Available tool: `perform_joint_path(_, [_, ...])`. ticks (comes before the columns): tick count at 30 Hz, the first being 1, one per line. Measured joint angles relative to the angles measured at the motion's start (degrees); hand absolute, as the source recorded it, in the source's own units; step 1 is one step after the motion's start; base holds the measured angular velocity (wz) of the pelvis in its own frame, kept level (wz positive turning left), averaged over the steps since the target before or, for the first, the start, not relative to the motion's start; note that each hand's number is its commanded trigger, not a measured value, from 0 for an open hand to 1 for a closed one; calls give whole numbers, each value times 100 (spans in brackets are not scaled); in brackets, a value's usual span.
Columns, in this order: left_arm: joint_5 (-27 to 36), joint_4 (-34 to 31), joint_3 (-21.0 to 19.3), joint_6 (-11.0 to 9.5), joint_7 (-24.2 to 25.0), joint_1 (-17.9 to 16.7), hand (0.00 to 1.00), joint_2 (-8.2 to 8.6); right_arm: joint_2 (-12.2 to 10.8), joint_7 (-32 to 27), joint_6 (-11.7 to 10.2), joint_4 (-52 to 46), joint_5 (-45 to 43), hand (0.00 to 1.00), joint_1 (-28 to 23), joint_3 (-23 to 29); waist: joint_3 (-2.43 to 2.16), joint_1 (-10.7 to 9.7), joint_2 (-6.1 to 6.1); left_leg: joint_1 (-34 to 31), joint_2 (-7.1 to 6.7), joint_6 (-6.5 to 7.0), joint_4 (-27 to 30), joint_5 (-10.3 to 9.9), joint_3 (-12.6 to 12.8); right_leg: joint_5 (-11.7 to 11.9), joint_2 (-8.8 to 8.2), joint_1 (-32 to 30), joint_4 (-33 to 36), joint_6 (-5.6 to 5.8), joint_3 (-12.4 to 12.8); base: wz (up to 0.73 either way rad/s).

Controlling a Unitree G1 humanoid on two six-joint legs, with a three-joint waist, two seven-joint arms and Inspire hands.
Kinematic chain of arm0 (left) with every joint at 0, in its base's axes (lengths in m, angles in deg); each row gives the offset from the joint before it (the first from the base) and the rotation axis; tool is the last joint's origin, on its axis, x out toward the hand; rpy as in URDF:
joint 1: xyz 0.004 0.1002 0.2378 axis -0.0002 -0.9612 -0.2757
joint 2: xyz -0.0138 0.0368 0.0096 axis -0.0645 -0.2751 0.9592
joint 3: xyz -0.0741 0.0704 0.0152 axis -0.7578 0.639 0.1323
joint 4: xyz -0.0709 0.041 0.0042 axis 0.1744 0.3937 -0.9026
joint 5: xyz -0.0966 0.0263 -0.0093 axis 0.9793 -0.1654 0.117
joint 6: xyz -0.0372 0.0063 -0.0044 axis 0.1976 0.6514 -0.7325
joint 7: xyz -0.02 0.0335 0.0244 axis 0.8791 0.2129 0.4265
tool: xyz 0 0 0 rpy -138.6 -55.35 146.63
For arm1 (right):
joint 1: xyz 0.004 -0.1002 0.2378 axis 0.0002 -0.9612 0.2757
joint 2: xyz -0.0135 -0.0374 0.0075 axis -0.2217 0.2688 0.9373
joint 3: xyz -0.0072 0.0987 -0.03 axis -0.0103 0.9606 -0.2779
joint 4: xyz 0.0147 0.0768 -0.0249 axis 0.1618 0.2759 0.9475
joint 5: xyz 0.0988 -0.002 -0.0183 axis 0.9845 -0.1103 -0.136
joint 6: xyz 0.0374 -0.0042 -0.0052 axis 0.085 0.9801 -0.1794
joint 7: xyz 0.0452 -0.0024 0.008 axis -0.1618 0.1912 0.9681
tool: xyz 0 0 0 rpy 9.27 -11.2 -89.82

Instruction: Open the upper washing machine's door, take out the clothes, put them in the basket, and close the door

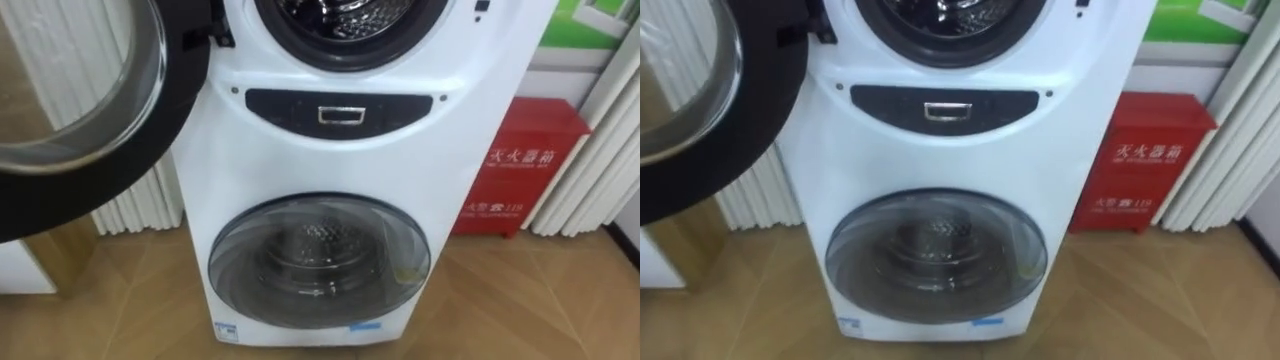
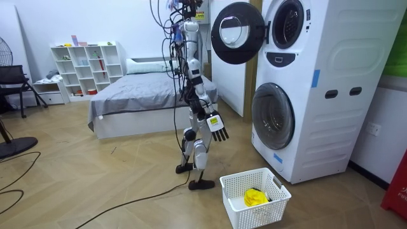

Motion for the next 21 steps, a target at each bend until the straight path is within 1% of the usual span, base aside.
perform_joint_path(2, [100, 0, 0, 2, 0, -12, 0, -2, 0, -24, -2, -2, -30, 0, 12, -1, 9, 29, 20, 44, 1, 0, 2, 0, -15, 0, 4, 58, -44, 0, -13, -8])
perform_joint_path(3, [184, 0, 2, 3, 0, -14, 0, -1, -1, -50, -1, -4, -40, 0, 17, -5, 21, 46, 40, 80, 1, 0, 1, 0, -20, 1, 4, 113, -90, -1, -21, -6])
perform_joint_path(5, [270, -6, -1, 5, -1, -12, 0, -6, 0, -78, 7, -33, -81, 0, 25, -5, 26, 105, 42, 105, 9, 0, 0, 0, -31, 1, 9, 145, -90, 0, -25, -6])
perform_joint_path(6, [319, -7, -2, 8, -3, -13, 0, -20, -1, -78, 7, -50, -139, 0, 51, -8, 39, 109, 54, 100, 40, 0, 0, 0, -95, 1, 10, 163, -99, 0, -39, 0])
perform_joint_path(10, [384, -16, -101, 8, -33, -14, 0, -60, 1, -79, 7, -47, -175, 0, 130, -2, 44, 126, 49, 103, 30, -1, 0, 0, -176, 1, 12, 194, -142, 0, -116, 12])
perform_joint_path(12, [716, -18, -218, 7, -45, -69, 0, -63, 2, -99, 6, -47, -179, 0, 178, 9, 43, 157, 36, 92, 26, -1, 0, 0, -179, 4, 21, 203, -159, -5, -135, 6])
perform_joint_path(14, [984, -13, -276, 2, -46, -153, 0, -85, 3, -98, -3, -42, -191, 0, 193, 35, 44, 144, 40, 81, 31, -2, -1, -1, -189, 4, 23, 228, -168, -5, -148, 5])
perform_joint_path(15, [1255, -1, -354, 5, -43, -203, 0, -96, 8, -98, -1, -42, -203, 0, 183, 82, 45, 142, 40, 83, 31, -3, -4, -1, -218, 4, 24, 235, -173, -6, -149, 7])
perform_joint_path(16, [1345, -1, -412, 7, -41, -230, 0, -101, 15, -97, -1, -46, -214, 0, 177, 94, 44, 142, 39, 83, 32, -4, -12, -2, -226, 4, 24, 235, -173, -6, -155, 8])
perform_joint_path(17, [1481, 2, -535, 15, -24, -273, 0, -124, 23, -93, -1, -54, -260, 0, 159, 148, 44, 148, 40, 90, 33, -5, -45, -1, -237, 4, 24, 233, -170, -6, -153, 7])
perform_joint_path(18, [1628, 4, -738, 54, 12, -278, 0, -153, 24, -54, 2, -60, -338, 0, 137, 300, 43, 151, 42, 108, 32, -6, -49, -1, -249, 4, 20, 229, -166, -7, -146, 6])
perform_joint_path(19, [1734, 3, -817, 70, 15, -278, 0, -177, 32, -40, 3, -69, -362, 0, 129, 347, 42, 150, 42, 109, 33, -7, -49, -1, -260, 4, 17, 229, -165, -7, -147, 5])
perform_joint_path(21, [1937, -42, -1149, 113, 15, -211, 0, -345, 93, 46, 3, -327, -561, 0, -1, 522, 48, 138, 56, 93, 33, -7, -45, 0, -294, 6, 9, 234, -160, -9, -165, 5])
